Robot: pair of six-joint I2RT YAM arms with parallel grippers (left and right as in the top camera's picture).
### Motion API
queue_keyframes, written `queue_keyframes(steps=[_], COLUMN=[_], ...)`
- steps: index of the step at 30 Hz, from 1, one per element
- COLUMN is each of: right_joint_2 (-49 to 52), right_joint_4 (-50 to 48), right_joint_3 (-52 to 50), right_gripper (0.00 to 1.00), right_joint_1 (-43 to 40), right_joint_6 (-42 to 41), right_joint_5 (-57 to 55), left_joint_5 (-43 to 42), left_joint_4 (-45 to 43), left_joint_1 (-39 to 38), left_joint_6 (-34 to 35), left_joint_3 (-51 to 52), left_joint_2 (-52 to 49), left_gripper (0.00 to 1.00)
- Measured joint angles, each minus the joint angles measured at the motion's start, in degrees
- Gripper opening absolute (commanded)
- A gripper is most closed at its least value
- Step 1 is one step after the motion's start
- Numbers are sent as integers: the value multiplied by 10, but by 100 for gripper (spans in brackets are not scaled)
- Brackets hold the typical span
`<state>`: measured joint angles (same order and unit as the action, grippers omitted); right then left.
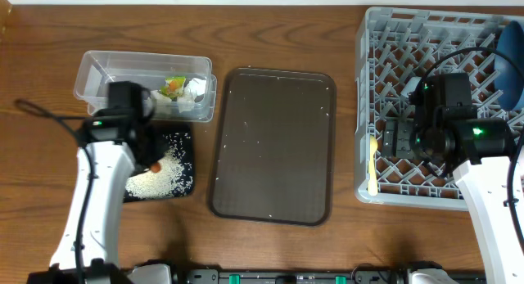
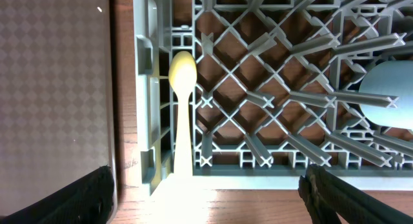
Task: Sort waste into correct bins and load items into the dishwasher rack
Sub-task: 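Carry the carrot with the left gripper and drop it on the black tray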
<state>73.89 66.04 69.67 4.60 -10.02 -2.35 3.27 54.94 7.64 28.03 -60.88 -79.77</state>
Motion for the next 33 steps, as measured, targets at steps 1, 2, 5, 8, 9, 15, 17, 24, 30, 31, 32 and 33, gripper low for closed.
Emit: queue_keyframes(steps=[1, 2, 5, 8, 9, 15, 17, 24, 30, 31, 32, 33], right_joint_2=[0, 0, 0, 0, 0, 0, 0, 0, 0, 0, 0, 0], right_joint_4=[0, 0, 0, 0, 0, 0, 0, 1, 2, 1, 2, 1], right_joint_3=[0, 0, 0, 0, 0, 0, 0, 0, 0, 0, 0, 0], right_gripper=[91, 92, 92, 92, 92, 92, 92, 91, 91, 92, 92, 92], right_joint_1=[0, 0, 0, 0, 0, 0, 0, 0, 0, 0, 0, 0], right_joint_6=[0, 0, 0, 0, 0, 0, 0, 0, 0, 0, 0, 0], right_joint_5=[0, 0, 0, 0, 0, 0, 0, 0, 0, 0, 0, 0], left_joint_5=[0, 1, 1, 2, 1, 1, 1, 1, 1, 1, 1, 1], left_joint_4=[-2, -5, -14, -26, -30, -43, -48, -62, -61, -59, -54, -47], left_joint_1=[16, 34, 71, 100, 106, 126, 126, 126, 126, 126, 126, 126], left_joint_6=[0, 0, 0, 0, 0, 0, 0, 0, 0, 1, 1, 1], left_joint_3=[1, 3, 5, 6, 6, 7, 7, 8, 9, 9, 9, 9], left_joint_2=[-6, -15, -43, -76, -87, -152, -170, -214, -218, -218, -218, -218], left_gripper=[19, 19, 19, 19, 19, 26, 27, 27, 34, 36, 37, 38])
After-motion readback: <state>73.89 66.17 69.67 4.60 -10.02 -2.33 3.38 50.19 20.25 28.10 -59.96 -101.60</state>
